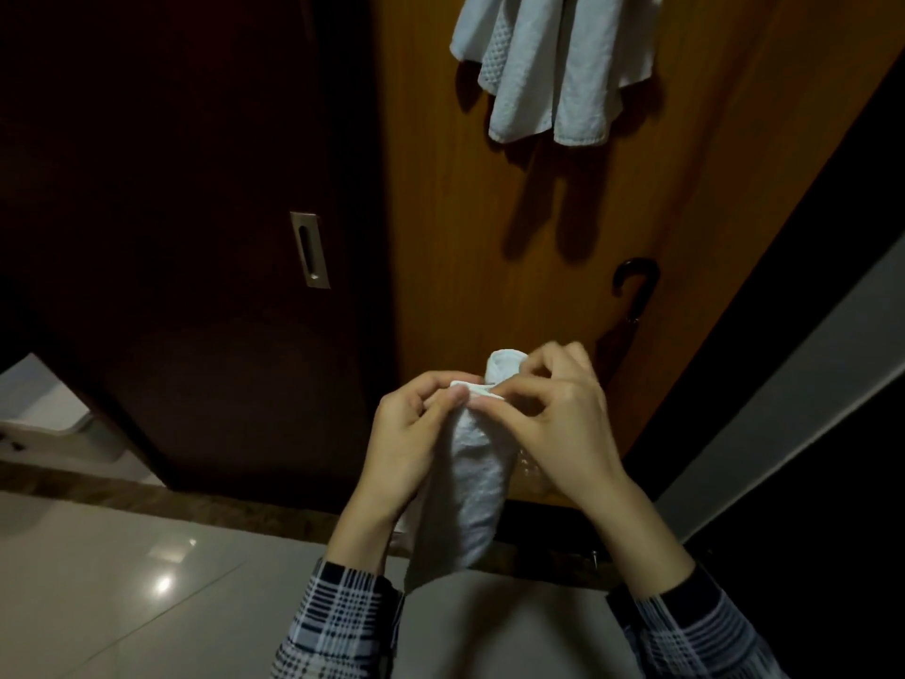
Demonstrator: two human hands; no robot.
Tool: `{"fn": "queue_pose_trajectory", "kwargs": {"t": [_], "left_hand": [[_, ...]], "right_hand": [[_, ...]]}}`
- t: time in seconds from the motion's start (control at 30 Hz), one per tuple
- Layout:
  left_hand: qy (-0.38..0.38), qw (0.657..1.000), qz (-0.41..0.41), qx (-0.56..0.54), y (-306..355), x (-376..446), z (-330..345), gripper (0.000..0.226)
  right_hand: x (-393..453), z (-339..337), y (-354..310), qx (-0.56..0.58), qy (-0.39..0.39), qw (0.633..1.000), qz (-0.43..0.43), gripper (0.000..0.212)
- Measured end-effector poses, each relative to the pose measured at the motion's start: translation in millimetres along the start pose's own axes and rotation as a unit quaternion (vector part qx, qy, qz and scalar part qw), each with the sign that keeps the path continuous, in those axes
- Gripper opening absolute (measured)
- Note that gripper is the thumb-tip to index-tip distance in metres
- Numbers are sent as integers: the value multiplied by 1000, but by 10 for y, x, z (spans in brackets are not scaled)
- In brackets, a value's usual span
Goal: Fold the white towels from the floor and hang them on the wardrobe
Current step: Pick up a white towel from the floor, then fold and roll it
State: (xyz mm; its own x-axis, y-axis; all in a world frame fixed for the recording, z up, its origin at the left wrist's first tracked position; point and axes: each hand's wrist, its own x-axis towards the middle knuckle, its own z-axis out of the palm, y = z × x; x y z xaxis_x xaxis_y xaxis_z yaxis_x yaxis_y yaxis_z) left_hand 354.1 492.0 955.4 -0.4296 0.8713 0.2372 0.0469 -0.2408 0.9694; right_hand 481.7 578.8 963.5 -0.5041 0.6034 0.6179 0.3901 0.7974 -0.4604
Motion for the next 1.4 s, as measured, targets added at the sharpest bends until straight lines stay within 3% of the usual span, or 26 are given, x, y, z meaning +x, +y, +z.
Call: {"fn": "queue_pose_trajectory", "kwargs": {"t": [0.3,0.4,0.5,0.63,0.73,0.9,1.1,1.2,1.3,1.4], "left_hand": [[75,997,25,16,-158,-44,-247,16],[124,990,51,32,-153,-98,-323,14],[156,982,79,68,-90,-87,-357,22],[177,975,80,109,-28,-31,-356,24],[203,966,54,152,-59,16,-352,19],[194,965,9,175,-121,58,-327,18],[127,991,-15,42,-109,46,-256,17],[106,994,1,30,-97,14,-259,17],[81,996,23,41,-99,-35,-272,16],[57,996,47,41,-137,-60,-278,14]], "right_hand": [[114,55,292,40,-237,964,-115,48],[91,-24,295,61,-193,970,-134,53],[61,-99,217,109,-128,975,-144,40],[98,-194,190,17,-98,981,-164,30],[100,-239,149,8,-95,986,-138,28],[78,-261,120,-98,-174,940,-276,37],[3,-374,38,-100,-288,925,-227,38],[-14,-392,41,-143,-343,893,-254,39],[-18,-318,50,-234,-274,860,-361,23],[1,-297,-19,-243,-179,834,-463,18]]}}
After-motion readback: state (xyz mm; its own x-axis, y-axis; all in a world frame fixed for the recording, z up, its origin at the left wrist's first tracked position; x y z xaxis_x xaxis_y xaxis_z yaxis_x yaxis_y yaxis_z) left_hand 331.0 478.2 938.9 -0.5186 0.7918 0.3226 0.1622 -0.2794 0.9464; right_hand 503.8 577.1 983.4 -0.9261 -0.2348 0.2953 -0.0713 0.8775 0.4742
